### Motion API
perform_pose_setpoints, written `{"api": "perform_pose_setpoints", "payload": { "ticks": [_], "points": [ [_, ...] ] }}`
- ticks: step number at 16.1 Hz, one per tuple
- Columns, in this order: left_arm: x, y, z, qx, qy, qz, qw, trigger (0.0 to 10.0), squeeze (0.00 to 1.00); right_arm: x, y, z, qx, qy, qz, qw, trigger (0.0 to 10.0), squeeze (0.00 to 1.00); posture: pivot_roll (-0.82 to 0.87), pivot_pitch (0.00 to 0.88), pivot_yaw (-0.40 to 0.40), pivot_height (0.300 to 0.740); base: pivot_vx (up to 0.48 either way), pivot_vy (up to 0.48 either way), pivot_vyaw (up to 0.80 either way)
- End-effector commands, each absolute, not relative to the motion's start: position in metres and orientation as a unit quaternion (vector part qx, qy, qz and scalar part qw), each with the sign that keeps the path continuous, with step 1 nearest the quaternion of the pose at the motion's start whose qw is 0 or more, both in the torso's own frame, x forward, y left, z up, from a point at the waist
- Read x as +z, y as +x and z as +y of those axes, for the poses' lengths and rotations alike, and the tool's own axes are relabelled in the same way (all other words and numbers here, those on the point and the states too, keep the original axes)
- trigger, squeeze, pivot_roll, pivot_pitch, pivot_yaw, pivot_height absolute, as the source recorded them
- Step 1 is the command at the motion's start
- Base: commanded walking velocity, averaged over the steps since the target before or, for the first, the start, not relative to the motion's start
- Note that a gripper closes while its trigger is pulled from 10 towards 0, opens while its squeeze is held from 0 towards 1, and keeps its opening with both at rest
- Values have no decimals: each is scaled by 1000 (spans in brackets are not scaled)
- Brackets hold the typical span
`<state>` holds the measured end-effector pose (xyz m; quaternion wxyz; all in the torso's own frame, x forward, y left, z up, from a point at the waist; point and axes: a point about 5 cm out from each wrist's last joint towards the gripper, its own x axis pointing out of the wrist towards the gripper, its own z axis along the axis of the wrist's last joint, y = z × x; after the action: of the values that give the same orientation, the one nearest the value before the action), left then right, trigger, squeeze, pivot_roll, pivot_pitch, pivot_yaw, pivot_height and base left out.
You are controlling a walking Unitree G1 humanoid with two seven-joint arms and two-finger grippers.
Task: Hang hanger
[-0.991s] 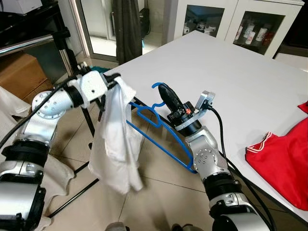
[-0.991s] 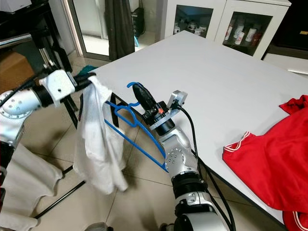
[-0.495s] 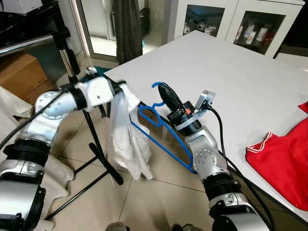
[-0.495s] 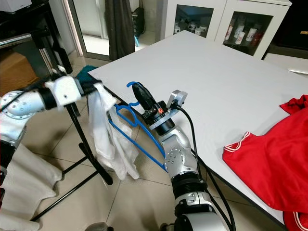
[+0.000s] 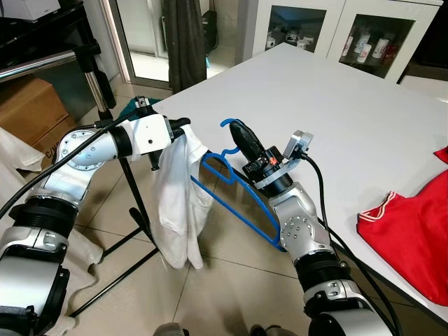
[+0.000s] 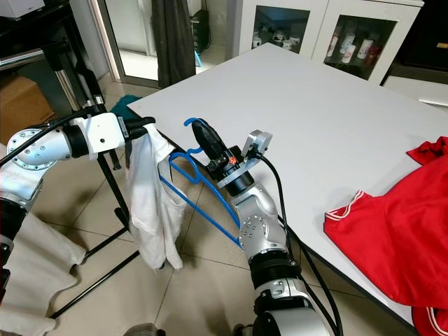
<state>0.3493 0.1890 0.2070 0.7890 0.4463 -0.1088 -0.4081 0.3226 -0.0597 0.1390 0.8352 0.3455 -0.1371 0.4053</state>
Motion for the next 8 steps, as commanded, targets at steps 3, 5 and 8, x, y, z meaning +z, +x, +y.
{"api": "perform_pose_setpoints", "payload": {
  "ticks": [3,5,8],
  "points": [
    [213,351,186,-411,454,-118,782,10000,0,168,324,-28,435,370,-176,802,10000,0,118,0,26,740,0,0,0],
    [213,351,186,-411,454,-118,782,10000,0,168,324,-28,435,370,-176,802,10000,0,118,0,26,740,0,0,0],
    [213,351,186,-411,454,-118,782,10000,0,168,324,-28,435,370,-176,802,10000,0,118,0,26,740,0,0,0]
  ]
}}
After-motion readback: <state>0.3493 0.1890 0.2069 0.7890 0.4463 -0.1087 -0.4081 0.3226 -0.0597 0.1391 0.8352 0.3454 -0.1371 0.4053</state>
